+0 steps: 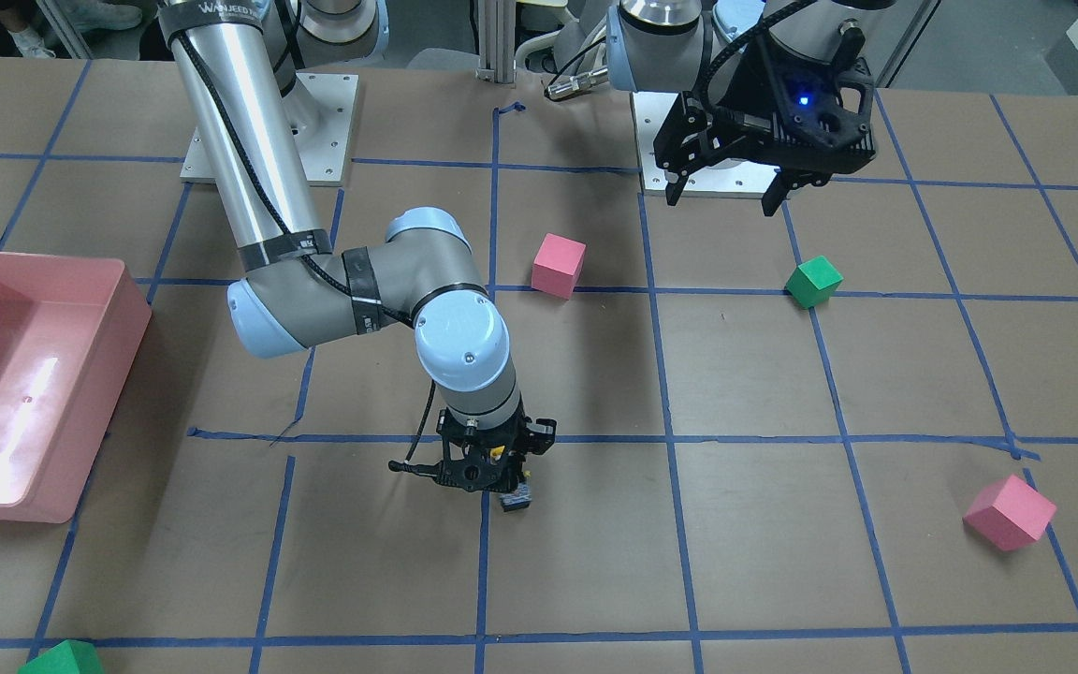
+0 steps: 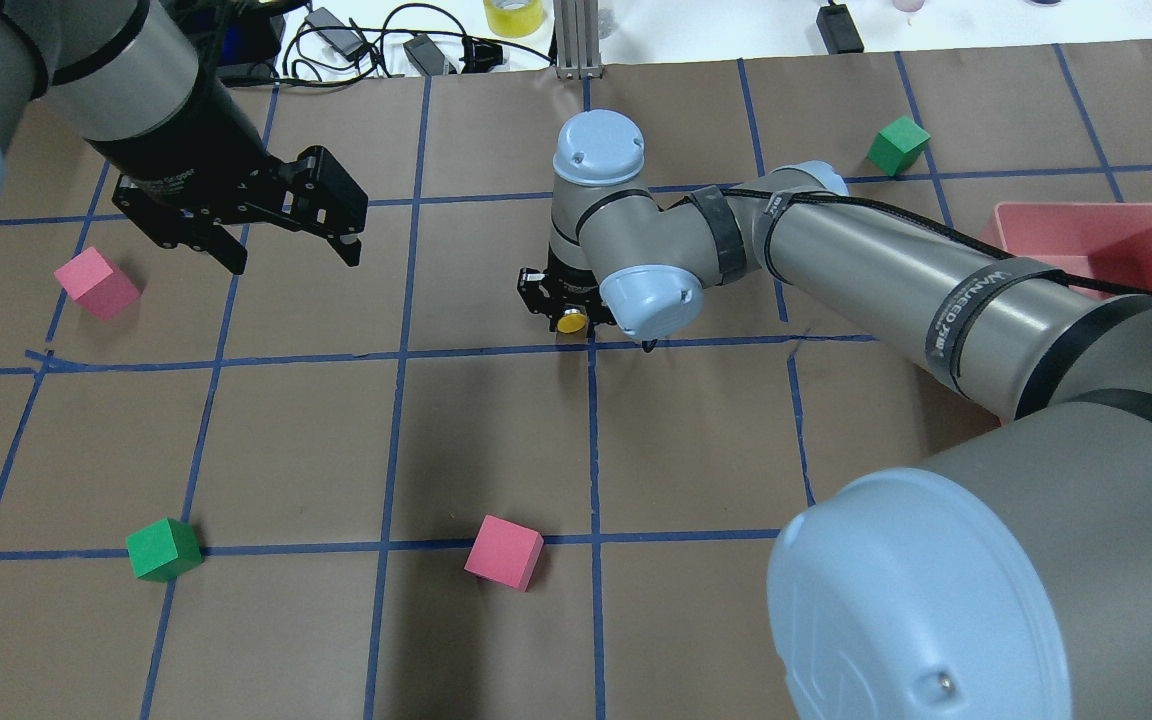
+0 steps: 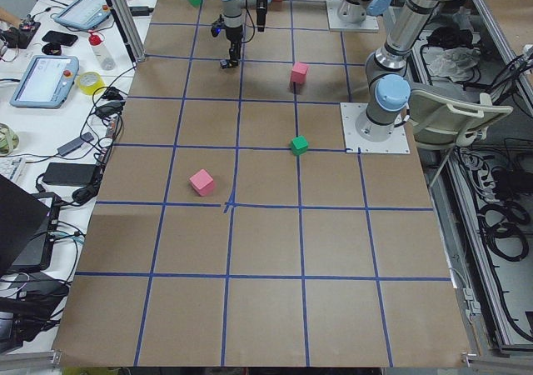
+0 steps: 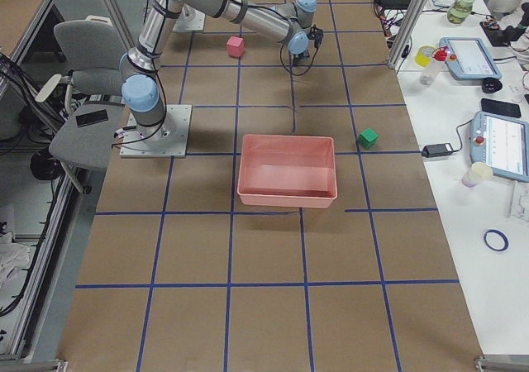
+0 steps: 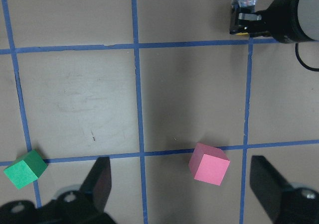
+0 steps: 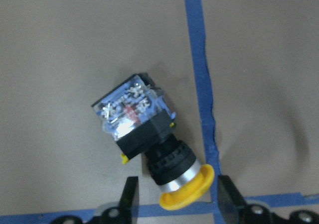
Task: Align button upright
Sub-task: 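Carry the button to the table center and lower it, then open the right gripper, releasing the button on its side, and raise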
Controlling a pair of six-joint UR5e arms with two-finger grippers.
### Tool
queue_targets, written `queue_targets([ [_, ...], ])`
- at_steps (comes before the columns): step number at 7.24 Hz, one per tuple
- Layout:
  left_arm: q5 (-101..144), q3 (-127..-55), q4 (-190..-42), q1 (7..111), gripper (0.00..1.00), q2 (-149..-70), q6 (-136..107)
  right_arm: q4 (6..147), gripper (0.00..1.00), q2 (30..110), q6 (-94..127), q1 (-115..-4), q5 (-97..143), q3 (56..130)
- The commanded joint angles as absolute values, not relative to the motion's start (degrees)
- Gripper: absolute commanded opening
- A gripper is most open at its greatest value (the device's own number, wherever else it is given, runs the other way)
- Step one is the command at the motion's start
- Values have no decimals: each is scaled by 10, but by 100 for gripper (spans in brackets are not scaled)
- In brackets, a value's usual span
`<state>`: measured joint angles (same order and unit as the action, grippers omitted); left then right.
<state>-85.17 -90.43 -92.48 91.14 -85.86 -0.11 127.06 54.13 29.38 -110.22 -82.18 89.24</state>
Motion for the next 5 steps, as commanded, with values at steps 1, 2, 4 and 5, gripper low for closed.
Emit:
queue_targets([
  [1, -852, -904, -925, 911, 100, -858, -1, 1268, 100, 558, 310, -1102, -823, 888],
  [2, -853, -904, -926, 911, 100, -858, -1, 1267, 100, 575, 299, -1101, -831, 889],
  [4, -853, -904, -926, 911, 100, -857, -1, 1263, 100, 608, 243, -1092, -862, 897],
  [5, -853, -904, -926, 911, 100, -858, -1, 1262, 100, 616, 197, -1087, -881, 901],
])
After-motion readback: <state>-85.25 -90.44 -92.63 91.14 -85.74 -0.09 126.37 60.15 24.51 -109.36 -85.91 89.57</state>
